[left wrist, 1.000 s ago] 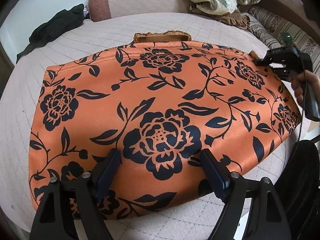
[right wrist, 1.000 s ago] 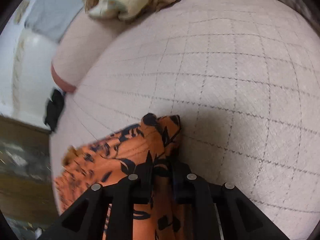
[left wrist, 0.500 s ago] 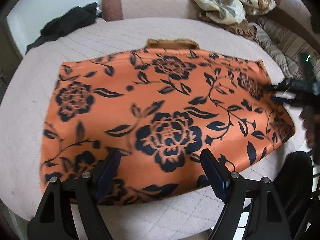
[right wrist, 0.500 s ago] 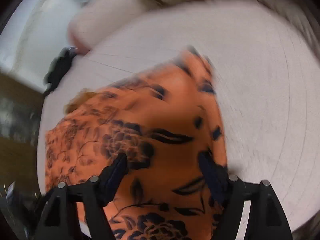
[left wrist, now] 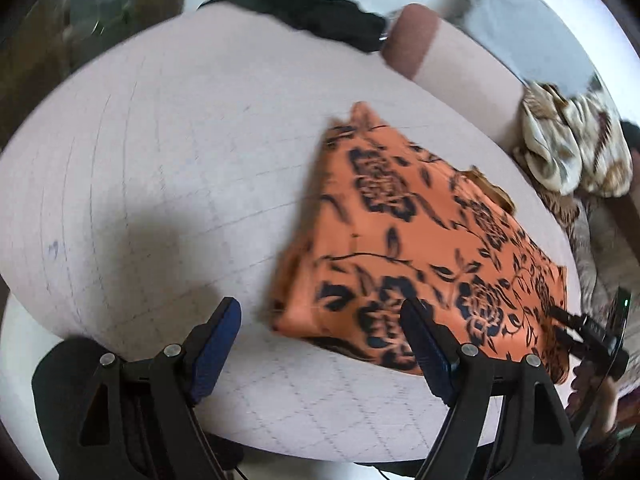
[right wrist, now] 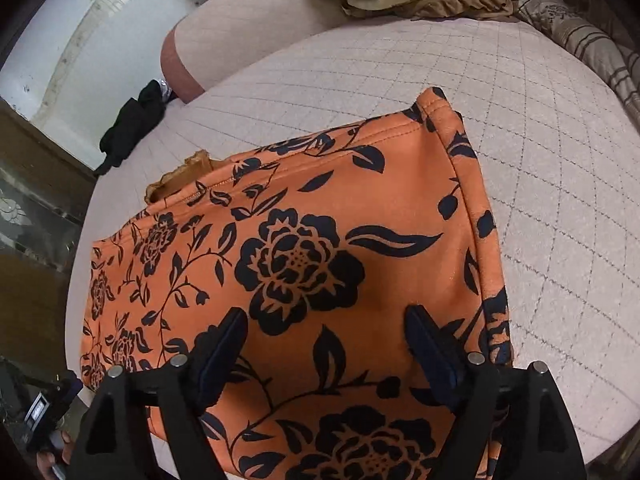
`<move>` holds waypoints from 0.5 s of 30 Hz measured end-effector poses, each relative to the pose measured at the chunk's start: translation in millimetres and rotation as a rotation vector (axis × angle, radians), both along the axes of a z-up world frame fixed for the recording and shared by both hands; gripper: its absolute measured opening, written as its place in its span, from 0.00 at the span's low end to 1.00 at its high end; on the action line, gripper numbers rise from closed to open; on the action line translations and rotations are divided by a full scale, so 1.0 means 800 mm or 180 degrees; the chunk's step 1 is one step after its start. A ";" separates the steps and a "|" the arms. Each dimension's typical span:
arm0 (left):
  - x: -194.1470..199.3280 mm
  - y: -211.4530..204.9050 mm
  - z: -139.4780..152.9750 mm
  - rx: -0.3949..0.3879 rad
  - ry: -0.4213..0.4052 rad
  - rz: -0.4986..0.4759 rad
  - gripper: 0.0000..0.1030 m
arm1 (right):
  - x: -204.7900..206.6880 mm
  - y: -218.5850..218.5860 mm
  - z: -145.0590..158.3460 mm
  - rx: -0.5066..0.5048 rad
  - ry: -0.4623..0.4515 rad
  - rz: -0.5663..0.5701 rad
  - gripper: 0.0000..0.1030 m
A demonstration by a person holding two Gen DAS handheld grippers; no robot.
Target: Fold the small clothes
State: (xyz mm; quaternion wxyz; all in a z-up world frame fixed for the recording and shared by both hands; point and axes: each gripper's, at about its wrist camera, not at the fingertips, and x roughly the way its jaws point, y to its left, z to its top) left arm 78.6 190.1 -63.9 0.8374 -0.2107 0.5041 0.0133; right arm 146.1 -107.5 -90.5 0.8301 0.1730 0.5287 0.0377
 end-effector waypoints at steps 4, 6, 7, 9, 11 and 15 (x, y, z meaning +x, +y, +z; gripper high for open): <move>0.008 0.001 -0.037 -0.0201 0.0321 -0.0052 0.60 | 0.005 -0.006 -0.002 0.0048 0.0040 0.0010 0.82; 0.005 0.000 -0.036 -0.0104 0.0319 -0.0054 0.13 | 0.009 -0.002 -0.003 0.0045 0.0036 0.0025 0.82; 0.002 0.002 -0.028 -0.0276 0.0288 -0.0076 0.13 | 0.005 -0.007 0.000 0.0036 0.0033 0.0044 0.82; -0.005 -0.004 -0.003 -0.0038 0.0038 -0.0157 0.13 | 0.013 0.005 -0.007 0.0019 0.0029 0.0069 0.82; 0.003 -0.007 -0.024 0.0058 0.0255 -0.0240 0.19 | 0.013 0.005 -0.009 0.0008 0.0030 0.0076 0.84; 0.005 0.015 -0.030 -0.0233 0.0440 -0.0165 0.31 | 0.011 0.004 -0.006 -0.0028 0.0061 0.0116 0.87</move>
